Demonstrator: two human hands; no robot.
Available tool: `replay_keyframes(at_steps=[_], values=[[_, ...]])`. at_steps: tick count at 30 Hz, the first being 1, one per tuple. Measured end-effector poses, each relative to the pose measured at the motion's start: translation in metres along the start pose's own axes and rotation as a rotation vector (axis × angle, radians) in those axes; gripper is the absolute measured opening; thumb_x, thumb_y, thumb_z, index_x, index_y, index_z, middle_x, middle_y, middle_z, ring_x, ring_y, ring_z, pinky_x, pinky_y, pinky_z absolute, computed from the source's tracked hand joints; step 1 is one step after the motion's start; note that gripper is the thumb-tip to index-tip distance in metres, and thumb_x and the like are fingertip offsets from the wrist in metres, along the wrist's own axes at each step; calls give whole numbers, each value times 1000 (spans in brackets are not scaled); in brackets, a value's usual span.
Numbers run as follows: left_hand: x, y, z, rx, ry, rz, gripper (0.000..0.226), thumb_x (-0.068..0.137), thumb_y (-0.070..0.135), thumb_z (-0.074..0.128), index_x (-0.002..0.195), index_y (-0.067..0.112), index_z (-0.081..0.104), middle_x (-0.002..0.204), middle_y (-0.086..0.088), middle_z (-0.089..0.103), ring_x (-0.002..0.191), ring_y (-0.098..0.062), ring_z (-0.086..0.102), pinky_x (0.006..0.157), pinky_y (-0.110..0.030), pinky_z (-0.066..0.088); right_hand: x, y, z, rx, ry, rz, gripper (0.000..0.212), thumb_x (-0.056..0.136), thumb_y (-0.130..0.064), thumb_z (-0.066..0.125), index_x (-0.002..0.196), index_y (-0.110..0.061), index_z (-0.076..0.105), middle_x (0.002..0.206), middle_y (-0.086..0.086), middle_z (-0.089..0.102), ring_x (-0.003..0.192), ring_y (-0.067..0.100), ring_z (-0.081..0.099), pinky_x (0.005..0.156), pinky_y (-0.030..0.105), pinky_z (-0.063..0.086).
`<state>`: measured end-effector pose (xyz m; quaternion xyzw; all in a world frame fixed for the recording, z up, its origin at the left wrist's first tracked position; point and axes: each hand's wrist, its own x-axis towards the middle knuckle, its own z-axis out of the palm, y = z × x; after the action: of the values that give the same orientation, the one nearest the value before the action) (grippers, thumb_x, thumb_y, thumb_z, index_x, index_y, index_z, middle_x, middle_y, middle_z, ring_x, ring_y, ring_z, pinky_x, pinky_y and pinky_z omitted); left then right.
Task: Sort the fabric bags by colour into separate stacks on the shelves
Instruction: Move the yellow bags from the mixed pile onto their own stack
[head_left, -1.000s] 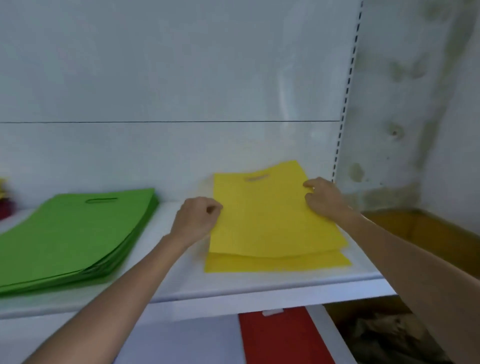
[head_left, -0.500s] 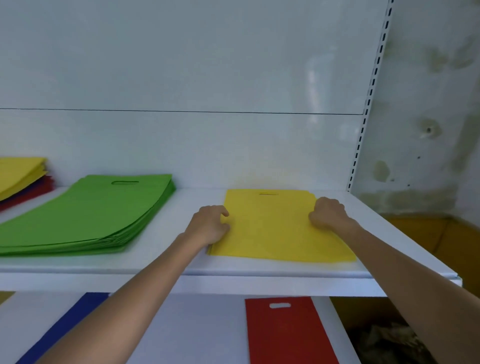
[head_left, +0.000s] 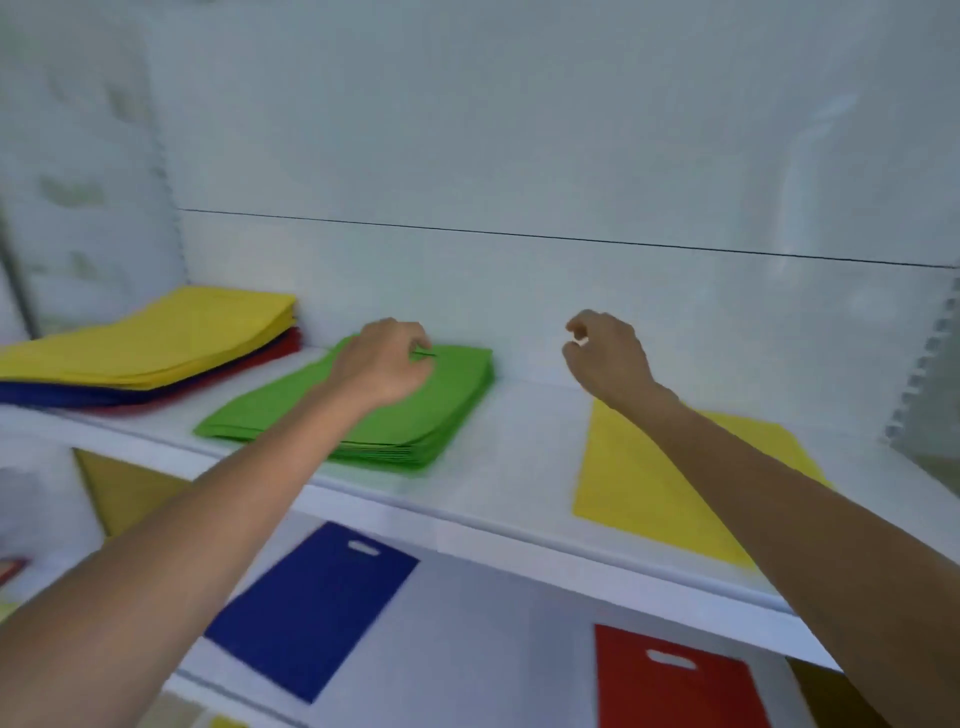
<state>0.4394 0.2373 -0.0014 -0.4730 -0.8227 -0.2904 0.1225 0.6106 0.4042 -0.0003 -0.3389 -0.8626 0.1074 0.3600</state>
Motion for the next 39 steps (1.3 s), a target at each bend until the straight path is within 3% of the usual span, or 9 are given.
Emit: replay_keyframes(at_steps=[7,14,24,31,35,39], values=[[-77,-191,-111,96,162,-325,22,83,17,59,103,19,68,110,-6,63,99,-26,60,89,-36,47,16,-237,131,242,-194,-352,39,86,-11,51,125,-8,53,122,13,56,111,29,53,93,36,44],[-120,-334,-190,135,211,-388,21,86,10,56,104,15,67,106,-4,62,87,-15,56,82,-27,43,8,-380,220,352,-233,-409,40,88,-12,50,128,-9,52,123,10,57,110,27,54,87,34,46],[-73,-427,-193,18,193,-314,22,87,10,56,106,15,66,107,-4,60,92,-14,55,82,-28,45,42,-451,293,264,-246,-391,41,90,-11,47,131,-11,49,126,9,54,111,26,53,79,33,44],[-7,-481,-188,-8,152,-244,20,88,12,55,104,17,65,109,-2,60,94,-12,56,80,-30,48,104,-472,336,221,-209,-325,40,89,-13,49,130,-11,50,127,10,53,111,28,53,82,35,45],[37,-509,-193,-5,177,-201,22,87,12,55,105,15,66,109,-4,61,92,-14,57,80,-25,43,138,-476,342,180,-163,-269,39,90,-16,50,129,-12,50,126,9,54,112,28,53,89,38,45],[75,-524,-183,-55,145,-108,24,87,9,54,107,15,65,112,-4,61,90,-11,54,82,-24,40,156,-458,339,52,-86,-198,39,89,-15,49,129,-11,50,125,10,55,113,28,52,86,34,42]])
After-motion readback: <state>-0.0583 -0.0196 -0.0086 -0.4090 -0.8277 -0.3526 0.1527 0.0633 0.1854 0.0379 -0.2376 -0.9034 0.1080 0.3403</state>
